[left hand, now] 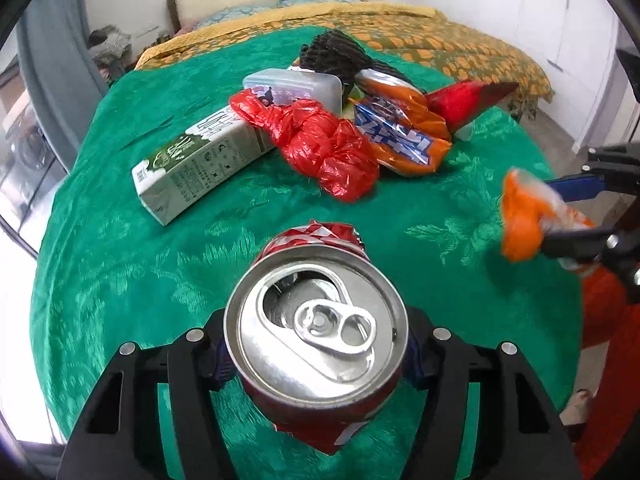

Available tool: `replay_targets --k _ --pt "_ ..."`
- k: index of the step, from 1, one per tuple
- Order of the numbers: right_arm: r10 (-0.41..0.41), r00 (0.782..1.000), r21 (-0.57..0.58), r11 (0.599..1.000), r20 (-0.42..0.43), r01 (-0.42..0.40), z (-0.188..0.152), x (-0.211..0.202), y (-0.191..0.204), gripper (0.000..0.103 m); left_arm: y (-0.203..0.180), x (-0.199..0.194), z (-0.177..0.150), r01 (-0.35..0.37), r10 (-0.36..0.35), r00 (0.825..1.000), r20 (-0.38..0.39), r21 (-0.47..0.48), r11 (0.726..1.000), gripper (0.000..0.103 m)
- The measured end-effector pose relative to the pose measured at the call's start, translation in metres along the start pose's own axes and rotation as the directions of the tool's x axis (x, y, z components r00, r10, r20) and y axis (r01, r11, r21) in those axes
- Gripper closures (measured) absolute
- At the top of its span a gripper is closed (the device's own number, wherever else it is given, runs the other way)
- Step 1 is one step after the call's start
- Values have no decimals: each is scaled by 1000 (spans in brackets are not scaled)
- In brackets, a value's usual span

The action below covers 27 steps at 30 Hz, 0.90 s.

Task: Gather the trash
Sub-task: 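Carry the can and snack bag to the blue basket and release both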

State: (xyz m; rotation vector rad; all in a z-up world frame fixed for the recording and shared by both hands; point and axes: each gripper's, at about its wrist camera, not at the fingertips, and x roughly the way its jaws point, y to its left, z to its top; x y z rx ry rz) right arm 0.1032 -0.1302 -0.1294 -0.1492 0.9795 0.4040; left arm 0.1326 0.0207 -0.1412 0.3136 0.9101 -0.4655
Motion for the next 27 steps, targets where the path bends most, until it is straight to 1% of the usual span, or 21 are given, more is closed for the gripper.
replay_targets --k 3,5,7,8,9,10,11,14,15,16,18,19,21,25,27 --pt "62 995 89 994 74 -69 -6 -23 -21 59 -4 -12 2 38 -36 999 23 -60 997 42" --pt "72 991 133 987 113 -86 -11 -40 -39 59 -15 -24 6 78 -75 996 44 -67 995 42" --pt "55 988 184 980 146 -82 -15 -57 -65 59 -39 -37 15 119 -116 991 69 -45 992 42" --pt "31 986 218 974 162 -66 -19 -66 -84 59 -49 -40 20 133 -130 989 77 -33 991 42" --pt "2 986 244 969 169 -43 -22 -73 -99 59 -67 -45 30 160 -158 983 89 -13 987 42" --pt "-41 984 274 962 171 -8 -26 -79 -117 59 -79 -48 35 178 -177 980 96 -1 984 42" --pt "-89 982 313 949 169 32 -30 -85 -138 59 -97 -51 45 205 -205 973 106 15 979 42" --pt "-188 971 393 912 148 117 -47 -96 -190 59 -146 -50 74 275 -278 953 118 48 960 41" --pt "-214 967 415 899 135 141 -53 -98 -207 59 -165 -46 85 297 -301 947 112 56 953 41" --pt "-229 965 429 890 125 156 -58 -98 -218 59 -178 -42 91 305 -310 945 106 61 950 41" --pt "-263 960 467 864 95 191 -70 -94 -243 59 -209 -28 106 318 -324 942 86 73 945 41" --pt "-277 957 484 851 82 204 -76 -91 -254 59 -230 -15 116 328 -333 940 67 79 941 41" --pt "-299 953 514 827 59 228 -89 -84 -277 59 -259 8 127 328 -332 943 36 83 941 41" --pt "-305 952 579 782 33 231 -118 -76 -314 59 -306 53 135 321 -320 947 -25 105 941 41" --pt "-291 956 610 762 24 217 -127 -67 -328 59 -320 68 134 313 -310 950 -44 116 943 41"
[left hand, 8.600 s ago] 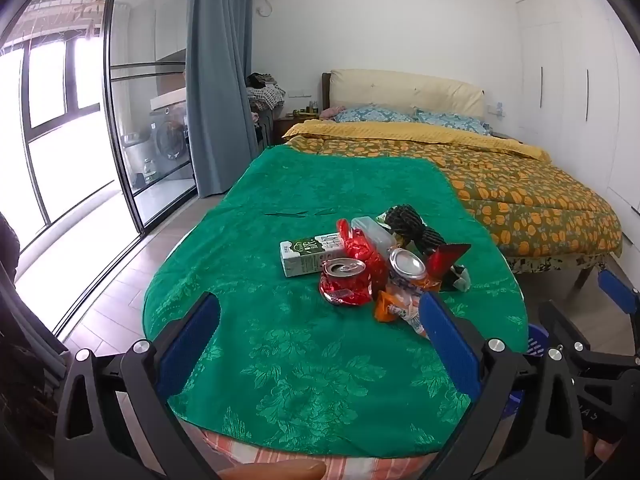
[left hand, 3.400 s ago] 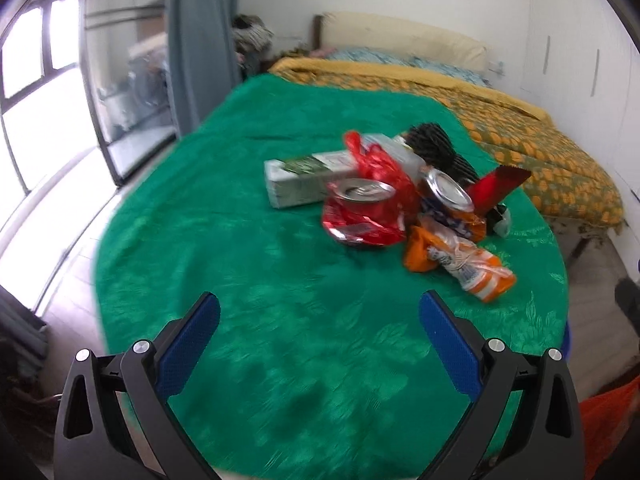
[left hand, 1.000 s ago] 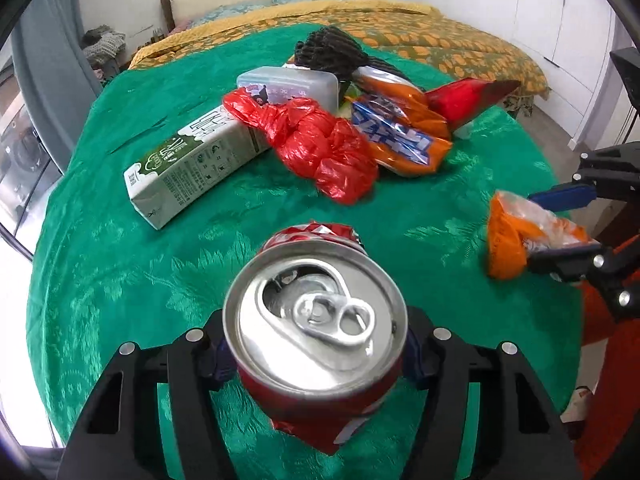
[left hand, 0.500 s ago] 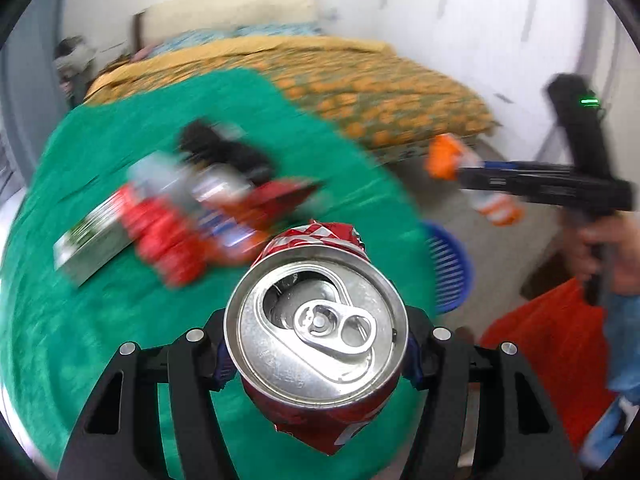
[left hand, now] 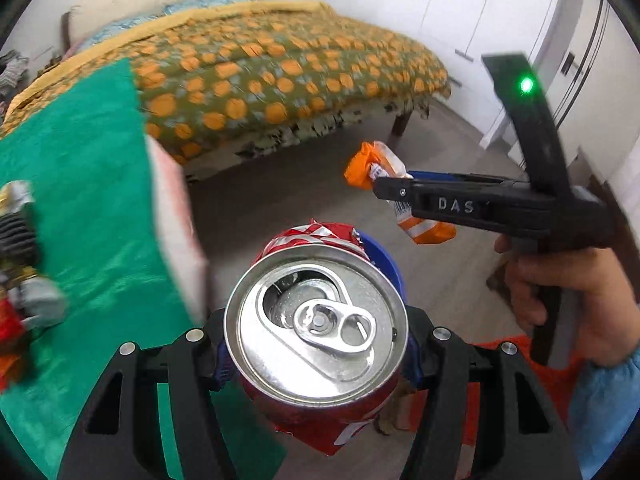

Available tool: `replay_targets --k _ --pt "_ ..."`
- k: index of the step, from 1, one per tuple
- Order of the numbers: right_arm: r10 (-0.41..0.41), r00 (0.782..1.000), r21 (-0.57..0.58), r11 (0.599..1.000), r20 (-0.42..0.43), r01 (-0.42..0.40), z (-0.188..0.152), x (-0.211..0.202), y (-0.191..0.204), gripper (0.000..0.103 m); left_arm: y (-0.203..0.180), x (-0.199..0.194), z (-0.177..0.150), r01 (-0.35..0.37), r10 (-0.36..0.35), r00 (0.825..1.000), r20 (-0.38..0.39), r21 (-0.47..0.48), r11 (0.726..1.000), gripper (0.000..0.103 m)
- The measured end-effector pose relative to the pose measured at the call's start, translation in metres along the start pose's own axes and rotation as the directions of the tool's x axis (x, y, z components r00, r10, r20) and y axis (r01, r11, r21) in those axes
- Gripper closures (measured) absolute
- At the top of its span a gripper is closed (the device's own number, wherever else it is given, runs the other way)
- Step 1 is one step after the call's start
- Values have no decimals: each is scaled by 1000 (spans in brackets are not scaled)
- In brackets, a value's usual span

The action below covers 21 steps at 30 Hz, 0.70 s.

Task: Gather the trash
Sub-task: 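Carry the can and snack bag to the blue basket and release both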

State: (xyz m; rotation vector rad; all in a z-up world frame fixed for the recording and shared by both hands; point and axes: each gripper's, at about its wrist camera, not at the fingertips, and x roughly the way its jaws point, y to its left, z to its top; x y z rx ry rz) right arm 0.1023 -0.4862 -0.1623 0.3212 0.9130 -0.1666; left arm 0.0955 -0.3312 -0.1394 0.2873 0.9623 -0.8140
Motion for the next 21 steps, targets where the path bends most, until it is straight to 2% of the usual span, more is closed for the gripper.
replay_targets --k 5,7,8,9,10,12,15,18,21 --pt "18 999 58 998 -30 -16 0 12 -23 59 -8 47 8 -15 15 999 -37 9 1000 41" --pt "21 999 63 998 -35 -19 2 16 -27 54 -8 62 13 -6 7 999 -40 6 1000 40" --pt "15 999 70 997 -36 -12 4 19 -29 41 -9 73 17 11 -11 999 -44 6 1000 34" --pt "12 999 78 997 -33 -10 4 19 -32 37 -12 77 19 18 -17 999 -44 7 1000 18" --pt "19 1000 94 995 -25 -17 6 18 -36 37 -14 84 21 5 -5 1000 -29 16 1000 12" --pt "14 1000 112 994 -2 -13 9 11 -39 37 -18 87 23 -23 23 1000 -19 37 999 12" --pt "-24 998 117 993 61 16 13 -8 -44 37 -23 73 22 4 -4 1000 14 48 999 10" --pt "-66 991 115 992 120 53 13 -26 -44 27 -28 42 16 4 -10 996 84 68 998 7" --pt "-100 979 111 991 177 81 11 -41 -37 18 -27 5 7 30 -36 988 149 41 999 5"
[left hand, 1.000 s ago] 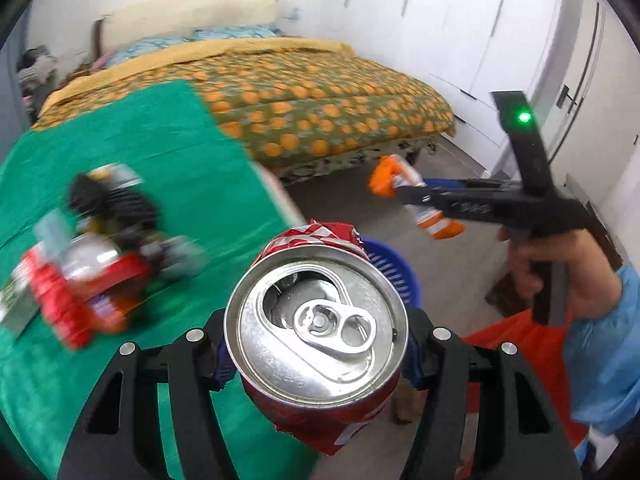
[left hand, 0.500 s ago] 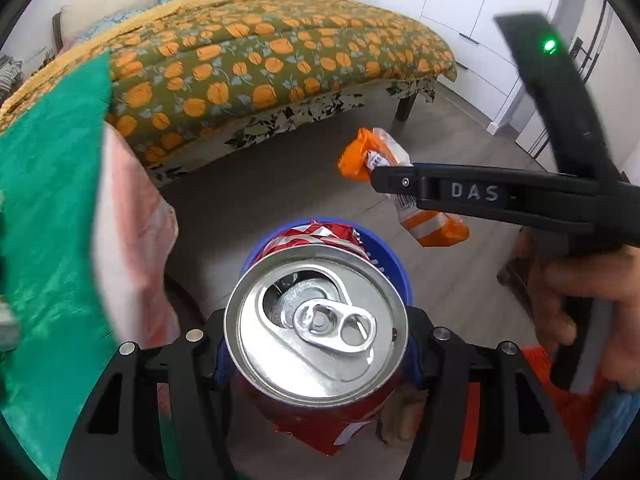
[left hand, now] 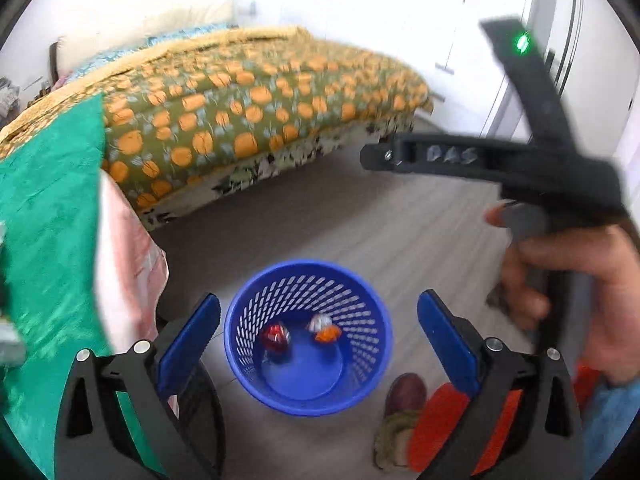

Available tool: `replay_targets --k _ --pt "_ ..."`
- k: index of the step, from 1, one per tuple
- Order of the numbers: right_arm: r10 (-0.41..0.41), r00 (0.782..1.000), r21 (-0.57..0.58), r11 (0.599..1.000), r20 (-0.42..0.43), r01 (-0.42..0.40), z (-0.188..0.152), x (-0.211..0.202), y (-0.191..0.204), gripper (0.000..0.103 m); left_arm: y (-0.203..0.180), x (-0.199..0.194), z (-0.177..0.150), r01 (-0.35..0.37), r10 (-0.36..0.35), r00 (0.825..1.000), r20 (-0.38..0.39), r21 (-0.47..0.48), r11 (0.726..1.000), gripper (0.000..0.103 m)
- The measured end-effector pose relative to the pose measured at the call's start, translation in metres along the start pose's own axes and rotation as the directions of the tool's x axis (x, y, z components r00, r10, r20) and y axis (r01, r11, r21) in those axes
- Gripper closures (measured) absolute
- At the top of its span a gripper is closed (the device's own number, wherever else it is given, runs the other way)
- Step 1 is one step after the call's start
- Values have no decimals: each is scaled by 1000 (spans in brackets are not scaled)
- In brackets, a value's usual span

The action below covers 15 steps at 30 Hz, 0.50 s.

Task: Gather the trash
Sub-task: 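Carry the can and snack bag to the blue basket and release both, then return to the bed and grasp the white milk carton with the left tool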

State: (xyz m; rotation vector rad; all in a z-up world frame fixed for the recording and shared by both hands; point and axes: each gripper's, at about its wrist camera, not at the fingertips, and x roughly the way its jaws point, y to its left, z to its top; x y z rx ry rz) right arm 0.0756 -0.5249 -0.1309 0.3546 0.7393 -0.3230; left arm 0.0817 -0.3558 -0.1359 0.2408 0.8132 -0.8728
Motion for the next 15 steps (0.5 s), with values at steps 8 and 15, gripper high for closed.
replay_targets --k 8,15 --pt "-42 979 -105 992 200 64 -9 -40 49 13 16 -77 -39 -16 17 999 50 -23 1000 5" --pt "61 970 -239 971 234 -3 -41 -57 122 13 65 -123 -91 -96 100 994 47 -82 992 5"
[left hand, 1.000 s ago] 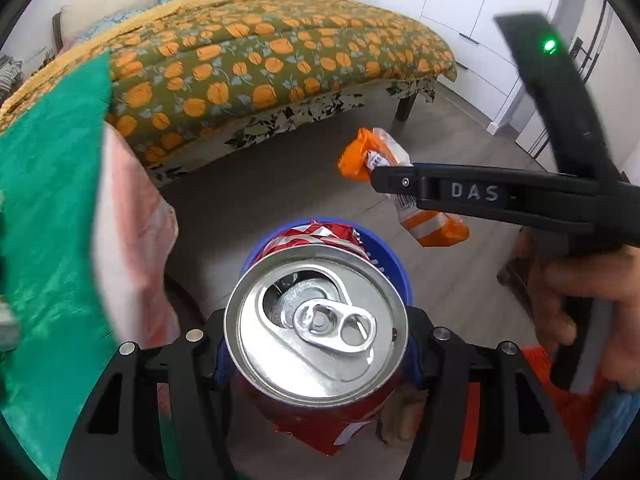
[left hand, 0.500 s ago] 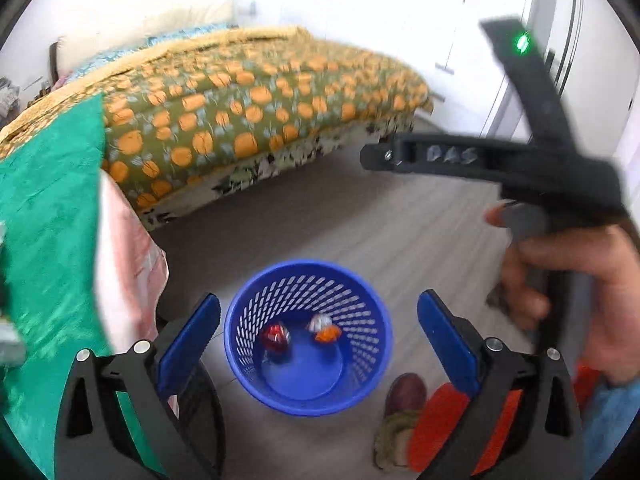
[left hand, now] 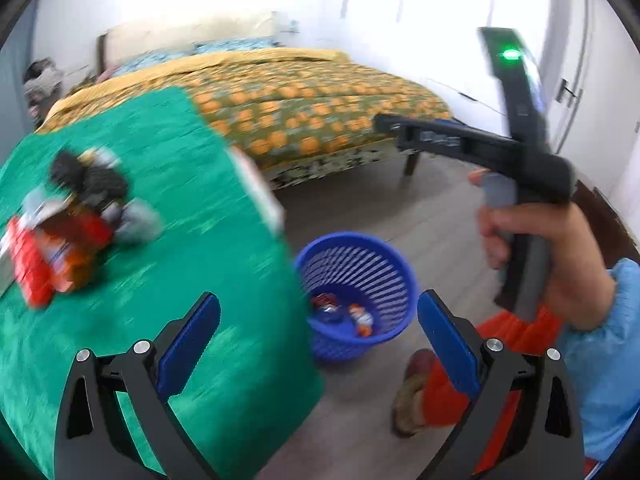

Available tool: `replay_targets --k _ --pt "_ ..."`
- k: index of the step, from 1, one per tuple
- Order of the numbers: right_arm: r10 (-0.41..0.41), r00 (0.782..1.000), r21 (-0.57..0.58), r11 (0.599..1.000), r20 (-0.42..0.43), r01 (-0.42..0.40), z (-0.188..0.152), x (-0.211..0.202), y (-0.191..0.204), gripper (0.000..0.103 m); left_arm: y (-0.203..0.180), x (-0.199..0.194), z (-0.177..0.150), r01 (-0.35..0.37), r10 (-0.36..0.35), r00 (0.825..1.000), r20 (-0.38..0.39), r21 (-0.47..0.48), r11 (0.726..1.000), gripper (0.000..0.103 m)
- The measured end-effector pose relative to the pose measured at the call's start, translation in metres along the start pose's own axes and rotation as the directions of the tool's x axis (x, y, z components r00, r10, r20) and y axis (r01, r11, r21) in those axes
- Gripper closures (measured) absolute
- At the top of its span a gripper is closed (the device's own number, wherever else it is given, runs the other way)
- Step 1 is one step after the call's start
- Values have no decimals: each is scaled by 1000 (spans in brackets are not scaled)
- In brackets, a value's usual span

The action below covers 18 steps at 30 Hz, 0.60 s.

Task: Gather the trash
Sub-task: 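Return to the bed and grasp the white milk carton with the left tool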

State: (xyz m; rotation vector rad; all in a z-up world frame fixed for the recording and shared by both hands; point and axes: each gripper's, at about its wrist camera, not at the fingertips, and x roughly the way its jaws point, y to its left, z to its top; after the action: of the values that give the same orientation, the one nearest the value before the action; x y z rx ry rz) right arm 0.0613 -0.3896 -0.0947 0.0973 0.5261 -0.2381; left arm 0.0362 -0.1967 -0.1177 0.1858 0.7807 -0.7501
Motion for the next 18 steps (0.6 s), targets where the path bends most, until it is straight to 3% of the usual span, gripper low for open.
replay_targets --k 6,12,18 --pt "161 987 -87 983 -27 -162 -25 -16 85 13 71 -33 -30 -110 109 994 -17 -117 987 5" --pt "273 960 -190 941 -65 -280 -51 -20 160 13 152 -61 -49 -267 265 963 -42 -242 933 5" --pt "312 944 -272 904 -106 -329 -70 -19 195 13 244 -78 -35 -450 448 893 -46 -124 885 5"
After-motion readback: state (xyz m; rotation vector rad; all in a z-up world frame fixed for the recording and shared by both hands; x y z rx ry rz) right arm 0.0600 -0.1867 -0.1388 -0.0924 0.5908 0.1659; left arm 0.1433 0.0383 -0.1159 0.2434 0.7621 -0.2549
